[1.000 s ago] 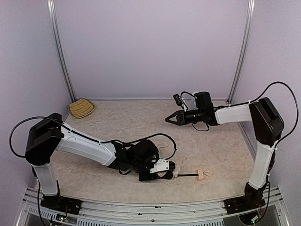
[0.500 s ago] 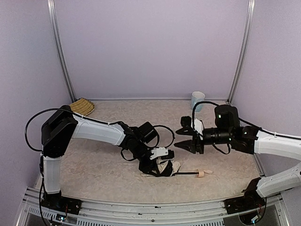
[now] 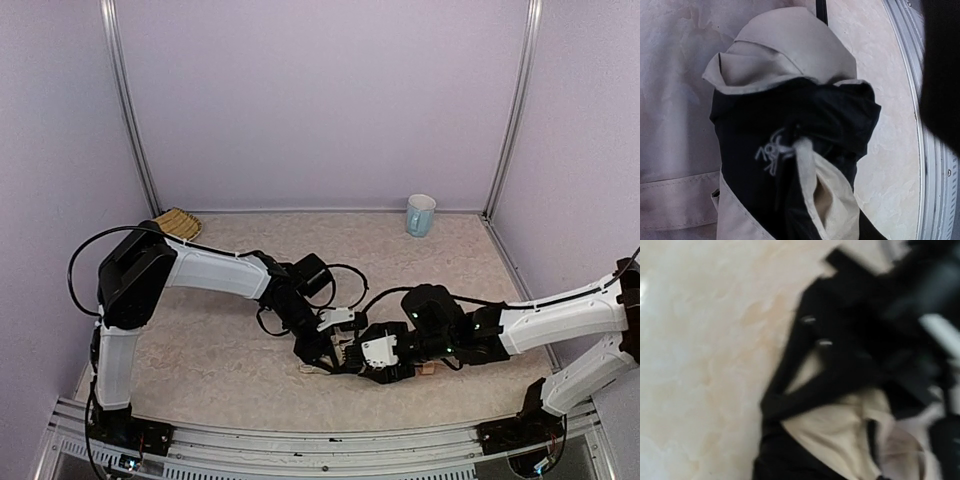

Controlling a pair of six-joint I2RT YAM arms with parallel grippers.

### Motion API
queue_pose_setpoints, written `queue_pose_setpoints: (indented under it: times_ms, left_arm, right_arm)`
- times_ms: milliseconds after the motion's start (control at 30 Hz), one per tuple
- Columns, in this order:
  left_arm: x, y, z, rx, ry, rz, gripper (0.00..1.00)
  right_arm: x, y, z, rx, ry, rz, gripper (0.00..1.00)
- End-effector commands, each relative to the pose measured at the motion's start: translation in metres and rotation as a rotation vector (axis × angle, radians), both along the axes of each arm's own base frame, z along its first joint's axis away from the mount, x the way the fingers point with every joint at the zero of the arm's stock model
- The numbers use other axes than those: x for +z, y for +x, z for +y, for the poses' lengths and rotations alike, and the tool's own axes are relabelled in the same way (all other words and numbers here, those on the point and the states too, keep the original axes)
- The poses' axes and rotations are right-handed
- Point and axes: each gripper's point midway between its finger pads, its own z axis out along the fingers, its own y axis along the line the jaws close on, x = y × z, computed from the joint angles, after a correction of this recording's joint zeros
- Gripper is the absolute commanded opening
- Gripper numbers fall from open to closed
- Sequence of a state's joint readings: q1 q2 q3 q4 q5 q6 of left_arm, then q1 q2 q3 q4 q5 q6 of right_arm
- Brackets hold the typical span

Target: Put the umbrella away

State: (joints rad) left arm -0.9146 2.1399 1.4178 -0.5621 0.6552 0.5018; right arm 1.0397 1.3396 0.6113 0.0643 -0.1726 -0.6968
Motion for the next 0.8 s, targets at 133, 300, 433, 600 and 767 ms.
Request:
queue_pose_setpoints:
  times_ms: [133, 300, 433, 600, 767]
  left_arm:
    - [-0.077, -0.056, 0.082, -0.01, 0.398, 0.234, 0.0]
    - [-0.078, -0.055, 0.083, -0.01, 0.402, 0.233, 0.0]
    - [-0.078, -0.054, 0.083, -0.011, 0.403, 0.232, 0.0]
    - [-0.08, -0.056, 0.084, -0.016, 0.408, 0.24, 0.0]
    - [-0.076, -0.055, 0.079, -0.026, 0.383, 0.243, 0.0]
  right_arm:
    - [-0.013, 0.027, 0.022, -0.101, -0.023, -0.142, 0.77]
    - [-0.009, 0.024, 0.031, -0.067, 0.031, -0.136, 0.99]
    - [-0.026, 0.025, 0.033, -0.062, -0.028, -0.137, 1.0]
    - [-0.049, 0.045, 0.027, -0.133, -0.119, -0.198, 0.99]
    - [-0.072, 0.043, 0.028, -0.094, -0.201, -0.176, 0.85]
